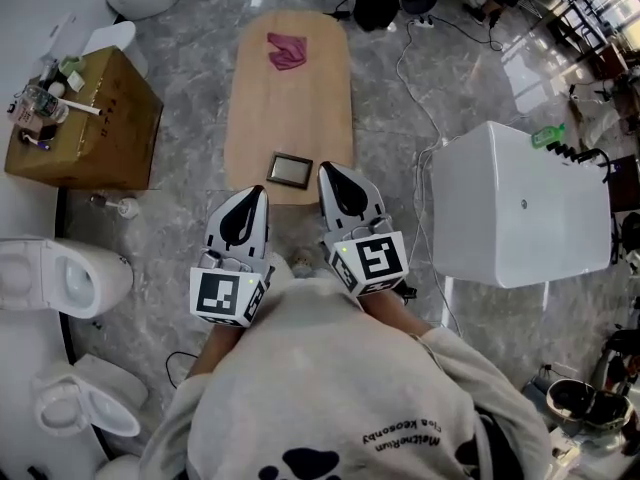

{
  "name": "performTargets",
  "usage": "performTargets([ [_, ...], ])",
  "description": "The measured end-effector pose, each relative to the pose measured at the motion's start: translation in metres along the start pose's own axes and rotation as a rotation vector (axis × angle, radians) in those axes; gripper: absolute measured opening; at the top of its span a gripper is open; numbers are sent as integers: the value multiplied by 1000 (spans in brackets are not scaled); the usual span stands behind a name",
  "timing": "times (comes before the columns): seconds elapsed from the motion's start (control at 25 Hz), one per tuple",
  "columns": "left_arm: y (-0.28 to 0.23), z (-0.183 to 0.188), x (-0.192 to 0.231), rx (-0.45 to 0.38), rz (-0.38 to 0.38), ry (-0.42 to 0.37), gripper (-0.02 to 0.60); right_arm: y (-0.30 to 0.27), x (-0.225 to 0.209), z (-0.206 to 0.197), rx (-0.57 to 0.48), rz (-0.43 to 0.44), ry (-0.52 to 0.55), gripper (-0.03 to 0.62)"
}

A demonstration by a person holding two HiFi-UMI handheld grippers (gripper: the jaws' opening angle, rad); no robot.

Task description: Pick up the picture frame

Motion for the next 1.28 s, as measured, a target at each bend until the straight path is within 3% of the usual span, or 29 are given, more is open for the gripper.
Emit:
performTargets([
  [0.36,-16,-14,16,63,10,5,8,-20,-12,-19,39,-9,-33,9],
  [1.28,-126,-14,89,102,-180,15,8,-111,-53,-16,94,-169,-1,9],
])
Point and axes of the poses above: the fingertips, and each gripper's own axes: y backward along the fingers, x to its left, z out of its top, the point moved 1 cm from there along y, backward along the fingers, and after that the axes turned 6 degrees about z, right-handed, at the moved point
